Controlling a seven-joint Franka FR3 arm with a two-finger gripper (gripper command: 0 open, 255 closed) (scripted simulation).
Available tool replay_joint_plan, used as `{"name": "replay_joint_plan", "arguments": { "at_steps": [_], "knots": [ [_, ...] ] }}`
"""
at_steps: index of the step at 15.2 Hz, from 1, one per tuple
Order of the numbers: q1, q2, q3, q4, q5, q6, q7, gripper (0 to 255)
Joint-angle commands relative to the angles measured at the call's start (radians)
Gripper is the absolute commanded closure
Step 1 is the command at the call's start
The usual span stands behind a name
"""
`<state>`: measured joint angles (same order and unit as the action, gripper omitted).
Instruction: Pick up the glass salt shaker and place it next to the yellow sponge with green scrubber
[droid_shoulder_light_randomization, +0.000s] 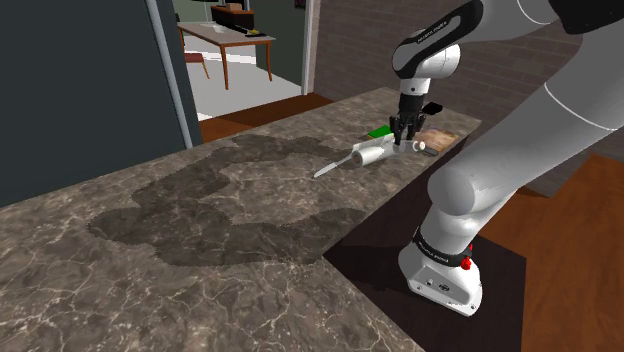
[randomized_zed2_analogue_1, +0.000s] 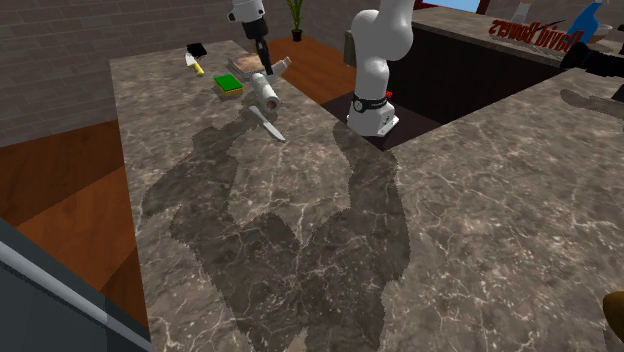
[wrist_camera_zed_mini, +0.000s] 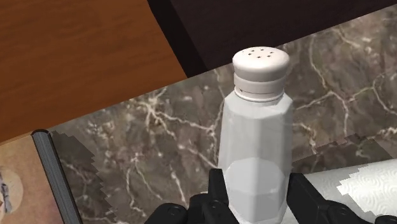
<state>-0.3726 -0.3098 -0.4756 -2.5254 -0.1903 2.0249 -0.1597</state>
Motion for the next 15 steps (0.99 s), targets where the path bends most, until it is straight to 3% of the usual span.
{"name": "replay_joint_plan", "arguments": {
  "at_steps": [1,2,7,11,15],
  "knots": [
    [0.001,0.001,0.000,-0.002,0.000,0.002,0.000,255],
    [0.000,0.000,0.000,-0.002,0.000,0.001,0.000,0],
    [0.001,0.001,0.000,-0.002,0.000,0.002,0.000,0],
    [0.006,-0.034,0.020,0.102,0.008,-0.135,0.004,0],
    [0.006,-0.034,0.020,0.102,0.008,-0.135,0.004,0]
  ]
}}
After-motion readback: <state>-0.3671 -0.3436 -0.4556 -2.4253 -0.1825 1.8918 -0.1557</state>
